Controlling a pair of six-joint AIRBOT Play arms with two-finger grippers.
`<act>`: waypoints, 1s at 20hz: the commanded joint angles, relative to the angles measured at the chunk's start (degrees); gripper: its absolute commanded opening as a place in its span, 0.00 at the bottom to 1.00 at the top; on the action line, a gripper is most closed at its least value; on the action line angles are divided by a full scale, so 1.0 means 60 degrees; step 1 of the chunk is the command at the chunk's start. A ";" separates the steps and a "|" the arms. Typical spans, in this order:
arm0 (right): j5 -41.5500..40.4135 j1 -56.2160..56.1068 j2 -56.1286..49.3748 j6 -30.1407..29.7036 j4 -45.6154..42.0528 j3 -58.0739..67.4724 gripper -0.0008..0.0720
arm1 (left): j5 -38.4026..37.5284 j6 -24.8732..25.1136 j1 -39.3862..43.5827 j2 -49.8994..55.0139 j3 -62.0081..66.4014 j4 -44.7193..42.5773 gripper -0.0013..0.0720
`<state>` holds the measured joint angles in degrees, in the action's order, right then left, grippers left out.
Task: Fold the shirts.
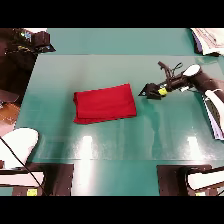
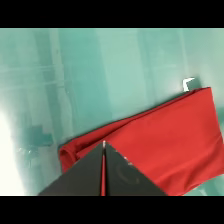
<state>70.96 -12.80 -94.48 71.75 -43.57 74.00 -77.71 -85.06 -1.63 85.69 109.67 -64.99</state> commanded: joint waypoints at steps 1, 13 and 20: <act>-0.0051 -0.0047 -0.1013 -0.0368 0.1548 -0.0255 0.96 | 0.0047 0.0007 0.0000 0.0004 -0.0015 0.0080 0.06; -0.0510 -0.2543 -0.2532 -0.0725 0.1588 0.1767 0.12 | 0.0022 0.0007 0.0000 0.0004 -0.0015 0.0208 0.06; 0.0106 -0.1348 -0.1016 -0.0645 0.0820 0.3166 0.03 | 0.0051 0.0459 0.0940 0.0004 -0.0015 0.0361 0.06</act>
<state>70.54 -24.64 -105.32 67.68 -35.51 90.37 -77.56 -84.33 1.08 85.69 109.58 -62.98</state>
